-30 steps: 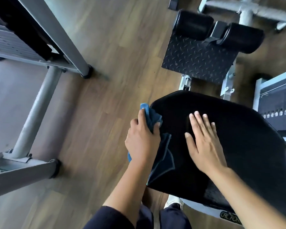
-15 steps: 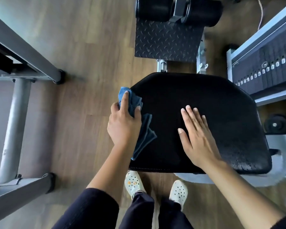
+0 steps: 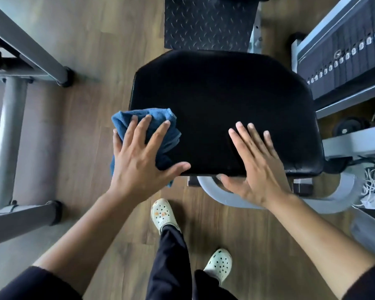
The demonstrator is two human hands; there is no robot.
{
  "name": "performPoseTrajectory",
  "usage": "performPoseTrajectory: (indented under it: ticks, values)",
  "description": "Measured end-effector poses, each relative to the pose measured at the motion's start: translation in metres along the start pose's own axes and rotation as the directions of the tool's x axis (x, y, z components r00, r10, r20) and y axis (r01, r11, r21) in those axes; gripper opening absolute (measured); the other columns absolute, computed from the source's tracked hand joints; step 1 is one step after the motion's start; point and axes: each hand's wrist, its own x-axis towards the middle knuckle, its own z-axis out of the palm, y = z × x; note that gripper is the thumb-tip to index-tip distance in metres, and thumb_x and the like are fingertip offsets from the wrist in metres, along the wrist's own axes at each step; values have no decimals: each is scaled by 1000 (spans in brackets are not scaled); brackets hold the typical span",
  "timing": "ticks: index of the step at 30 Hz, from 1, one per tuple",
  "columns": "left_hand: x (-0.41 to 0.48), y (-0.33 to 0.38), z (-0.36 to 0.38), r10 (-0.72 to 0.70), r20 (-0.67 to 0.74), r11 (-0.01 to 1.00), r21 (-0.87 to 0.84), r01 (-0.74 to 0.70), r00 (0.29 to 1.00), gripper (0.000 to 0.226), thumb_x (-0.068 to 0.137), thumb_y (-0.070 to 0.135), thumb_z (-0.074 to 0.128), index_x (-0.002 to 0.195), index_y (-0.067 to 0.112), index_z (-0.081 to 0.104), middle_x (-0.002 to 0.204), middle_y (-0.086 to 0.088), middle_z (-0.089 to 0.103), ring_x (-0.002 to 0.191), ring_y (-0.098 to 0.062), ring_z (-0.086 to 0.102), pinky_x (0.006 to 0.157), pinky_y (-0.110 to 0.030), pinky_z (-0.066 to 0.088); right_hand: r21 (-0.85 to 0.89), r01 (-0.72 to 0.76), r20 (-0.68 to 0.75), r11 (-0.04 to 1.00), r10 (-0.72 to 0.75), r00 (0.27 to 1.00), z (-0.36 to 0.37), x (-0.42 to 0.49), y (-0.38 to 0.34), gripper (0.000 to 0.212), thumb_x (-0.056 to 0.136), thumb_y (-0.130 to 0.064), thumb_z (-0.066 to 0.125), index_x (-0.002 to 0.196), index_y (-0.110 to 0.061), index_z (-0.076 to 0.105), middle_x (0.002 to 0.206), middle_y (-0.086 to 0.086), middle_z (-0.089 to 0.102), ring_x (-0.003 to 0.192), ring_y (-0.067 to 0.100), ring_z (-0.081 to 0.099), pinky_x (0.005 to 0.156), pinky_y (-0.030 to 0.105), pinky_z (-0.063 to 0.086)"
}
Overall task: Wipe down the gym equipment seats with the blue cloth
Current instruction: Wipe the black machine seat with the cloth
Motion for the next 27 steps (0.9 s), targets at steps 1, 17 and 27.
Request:
performPoseTrajectory:
  ticks: [1, 17, 27]
  values:
    - [0, -6, -3, 57, 58, 998, 10, -58, 997, 101, 67, 87, 39, 147, 26, 31, 152, -14, 28, 141, -37, 21, 110, -63, 17, -16, -1, 2, 1000, 1, 1000, 1, -4, 4, 92, 82, -70, 36, 152, -12, 19, 160, 4, 12, 148, 21, 5, 120, 49, 8]
    - [15, 32, 25, 430, -37, 887, 202, -414, 902, 91, 69, 79, 50, 140, 22, 46, 145, -20, 40, 125, -41, 45, 101, -66, 27, -177, -12, -143, 984, -14, 990, 17, -29, 45, 103, 79, -76, 45, 152, -9, 17, 159, 8, 20, 147, 28, 14, 119, 51, 7]
    - [7, 9, 22, 442, -13, 893, 95, -439, 897, 80, 70, 61, 67, 137, 24, 45, 146, -13, 39, 132, -34, 41, 102, -60, 35, -150, -20, -166, 988, -5, 986, 18, -33, 48, 100, 77, -62, 62, 151, -9, 20, 158, 9, 22, 146, 29, 16, 119, 51, 9]
